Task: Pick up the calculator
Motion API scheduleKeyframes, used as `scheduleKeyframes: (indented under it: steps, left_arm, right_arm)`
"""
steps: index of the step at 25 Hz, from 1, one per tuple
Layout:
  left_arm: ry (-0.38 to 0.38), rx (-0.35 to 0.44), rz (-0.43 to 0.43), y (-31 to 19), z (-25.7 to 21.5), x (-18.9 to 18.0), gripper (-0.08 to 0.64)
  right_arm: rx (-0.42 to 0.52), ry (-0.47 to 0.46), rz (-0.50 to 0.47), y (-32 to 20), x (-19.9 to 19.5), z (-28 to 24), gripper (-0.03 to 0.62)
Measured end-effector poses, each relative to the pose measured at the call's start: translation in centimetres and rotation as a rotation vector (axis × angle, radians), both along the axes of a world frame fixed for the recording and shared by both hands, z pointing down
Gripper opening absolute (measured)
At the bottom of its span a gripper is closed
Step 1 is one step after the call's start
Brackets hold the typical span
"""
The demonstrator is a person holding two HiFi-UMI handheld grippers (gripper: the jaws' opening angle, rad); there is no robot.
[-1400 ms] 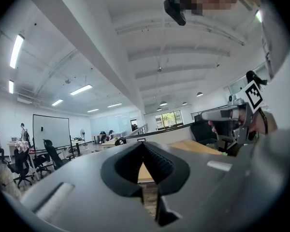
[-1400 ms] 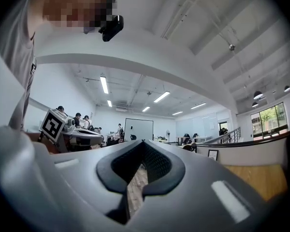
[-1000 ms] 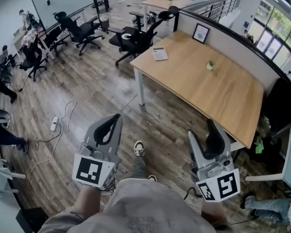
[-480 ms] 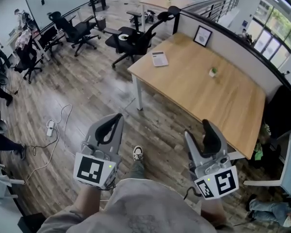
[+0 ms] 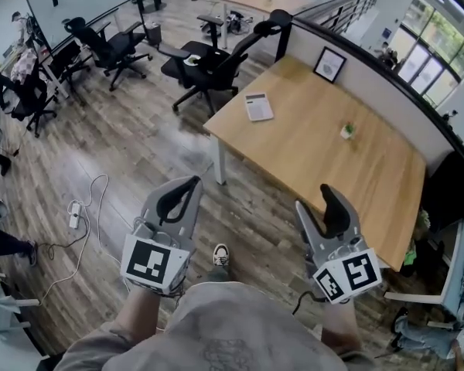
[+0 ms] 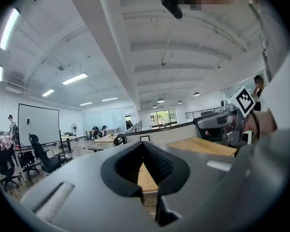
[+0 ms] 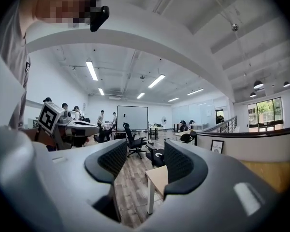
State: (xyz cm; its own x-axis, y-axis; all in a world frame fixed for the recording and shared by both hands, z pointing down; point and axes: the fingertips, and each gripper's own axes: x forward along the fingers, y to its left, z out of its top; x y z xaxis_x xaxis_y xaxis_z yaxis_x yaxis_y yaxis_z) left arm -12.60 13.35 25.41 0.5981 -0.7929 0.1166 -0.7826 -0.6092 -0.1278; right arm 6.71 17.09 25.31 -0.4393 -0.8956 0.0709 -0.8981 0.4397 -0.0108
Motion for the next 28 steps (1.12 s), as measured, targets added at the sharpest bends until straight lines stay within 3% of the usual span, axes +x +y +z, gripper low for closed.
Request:
scheduleKeyframes:
  steps: [13,21,28]
  left_arm:
    - [-0.011,-0.045,0.07,-13.5,2.1,-2.5,0.002]
    - [-0.031,-0.058,0.123,-19.4,3.6,-0.6,0.002]
    - [-0.068,-0.09,0.117,-24.9,5.7,1.7,0.002]
  right_arm:
    - [-0.125,0.054,-0.003,-14.4,-3.7,4.5,0.225]
    - [-0.199,0.065,0.011,-20.7,-1.8,7.4,0.225]
    - [-0.268,-0.005,-0.014,-26.3,1.0,10.3,0.225]
